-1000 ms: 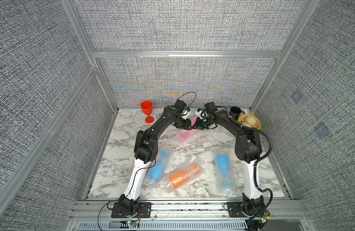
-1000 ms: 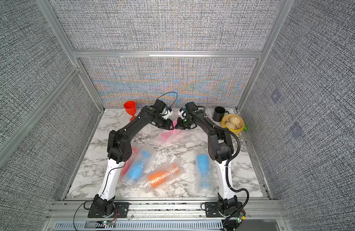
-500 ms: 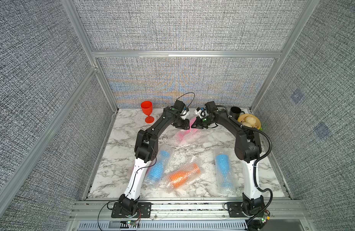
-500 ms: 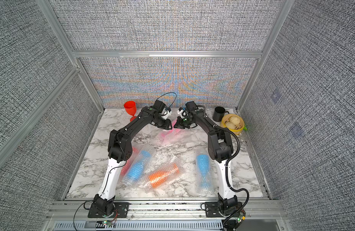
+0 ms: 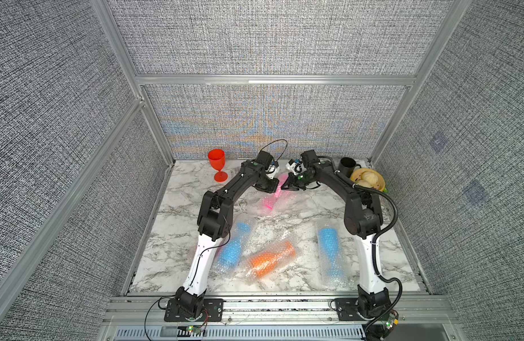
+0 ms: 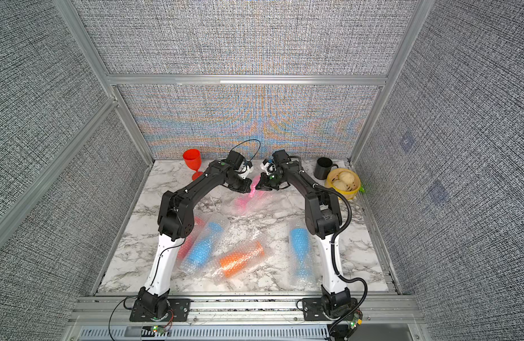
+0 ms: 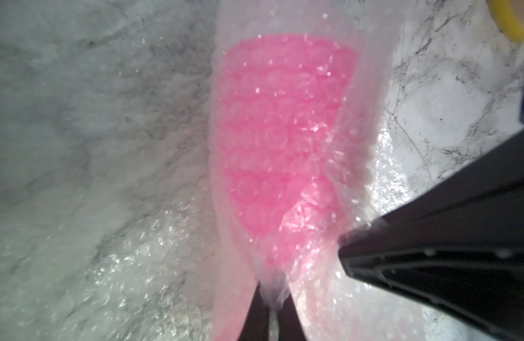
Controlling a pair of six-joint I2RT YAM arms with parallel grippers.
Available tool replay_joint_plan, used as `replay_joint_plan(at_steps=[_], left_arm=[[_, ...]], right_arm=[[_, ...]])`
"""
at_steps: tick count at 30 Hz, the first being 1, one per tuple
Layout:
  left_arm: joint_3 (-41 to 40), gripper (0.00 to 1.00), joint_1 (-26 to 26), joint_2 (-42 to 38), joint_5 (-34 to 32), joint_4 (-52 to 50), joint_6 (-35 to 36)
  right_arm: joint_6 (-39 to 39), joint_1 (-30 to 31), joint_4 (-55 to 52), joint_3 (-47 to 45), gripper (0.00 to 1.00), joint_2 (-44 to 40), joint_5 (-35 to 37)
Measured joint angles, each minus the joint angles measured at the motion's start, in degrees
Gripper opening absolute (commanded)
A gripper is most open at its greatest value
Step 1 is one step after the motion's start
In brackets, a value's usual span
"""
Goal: Unpack wine glasses from bubble wrap
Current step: Unwrap the bubble wrap.
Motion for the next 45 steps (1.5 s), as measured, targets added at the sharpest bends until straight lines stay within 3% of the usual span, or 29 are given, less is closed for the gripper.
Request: replay_joint_plan(at_steps=[8,14,26,32,39,42,45], left_arm=[[-16.72,0.0,4.76,-9.03,7.98,13.88,-10.62],[-23.93,0.0,7.69,-9.29,14.1,24.52,-19.56],[-28.15,0.0,9.53,-8.92,17.38,31.69,-26.67],[-28.33,0.0,11.28,-8.37,14.25,30.77,-28.02],[-28.2,0.0,11.23,-7.41,14.8,30.91,-29.2],[-28.22,0.35,11.39,-7.45,14.8,30.84,-29.4],[-29.31,0.45,12.17,-9.2,14.78,30.8,-30.05]], right_arm=[[0.11,-0.04,-1.81,-0.15,0.0,-1.84,6.01],[2.05,-1.22,-1.9,-0.2,0.0,-0.52,7.65],[3.06,-2.1,-1.16,-2.43,0.0,-0.57,10.32],[3.1,-3.63,-3.08,-2.67,0.0,-0.76,16.0],[3.04,-3.65,-3.52,-2.47,0.0,-0.74,17.25],[2.99,-3.69,-3.87,-1.97,0.0,-0.46,17.4],[2.99,-3.82,-4.28,-1.92,0.0,-0.44,17.42]])
